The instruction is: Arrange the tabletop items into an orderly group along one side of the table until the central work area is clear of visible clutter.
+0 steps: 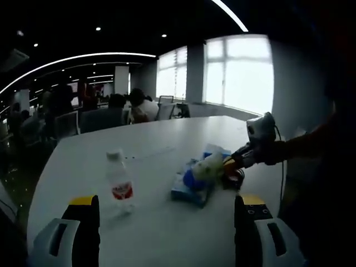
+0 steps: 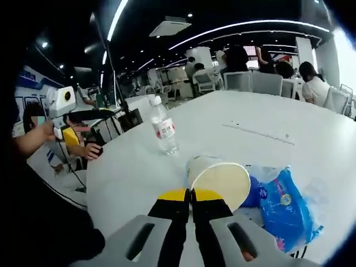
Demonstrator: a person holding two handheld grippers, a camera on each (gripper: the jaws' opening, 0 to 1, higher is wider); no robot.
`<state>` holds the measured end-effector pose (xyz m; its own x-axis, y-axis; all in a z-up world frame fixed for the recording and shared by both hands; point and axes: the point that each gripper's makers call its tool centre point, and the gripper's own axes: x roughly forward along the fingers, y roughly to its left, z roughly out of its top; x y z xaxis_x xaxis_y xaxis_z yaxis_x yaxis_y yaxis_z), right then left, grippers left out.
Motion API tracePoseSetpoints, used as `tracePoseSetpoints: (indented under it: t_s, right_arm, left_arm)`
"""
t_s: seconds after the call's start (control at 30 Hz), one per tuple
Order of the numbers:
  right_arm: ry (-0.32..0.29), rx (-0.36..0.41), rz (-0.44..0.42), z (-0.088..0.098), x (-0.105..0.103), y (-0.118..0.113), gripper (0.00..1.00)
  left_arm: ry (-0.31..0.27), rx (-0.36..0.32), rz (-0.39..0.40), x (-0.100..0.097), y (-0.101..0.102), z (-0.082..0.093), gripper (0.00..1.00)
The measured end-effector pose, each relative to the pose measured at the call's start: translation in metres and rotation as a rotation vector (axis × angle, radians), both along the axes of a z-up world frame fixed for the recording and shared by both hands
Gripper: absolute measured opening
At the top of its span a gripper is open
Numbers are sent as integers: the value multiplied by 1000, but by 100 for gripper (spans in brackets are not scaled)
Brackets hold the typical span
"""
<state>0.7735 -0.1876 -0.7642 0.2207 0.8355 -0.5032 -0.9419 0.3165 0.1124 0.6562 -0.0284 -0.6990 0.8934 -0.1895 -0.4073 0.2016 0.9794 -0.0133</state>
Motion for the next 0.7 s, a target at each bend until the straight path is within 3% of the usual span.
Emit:
tracePoseSetpoints:
  t_s: [0.3, 0.7]
  right_arm:
    - [-206, -99, 215, 38, -3, 31, 0]
    - [-336, -196, 419, 47, -9, 60, 0]
  left_arm:
    - [13, 16, -12, -2, -2, -1, 100]
    - [25, 33, -24, -2, -4, -3, 100]
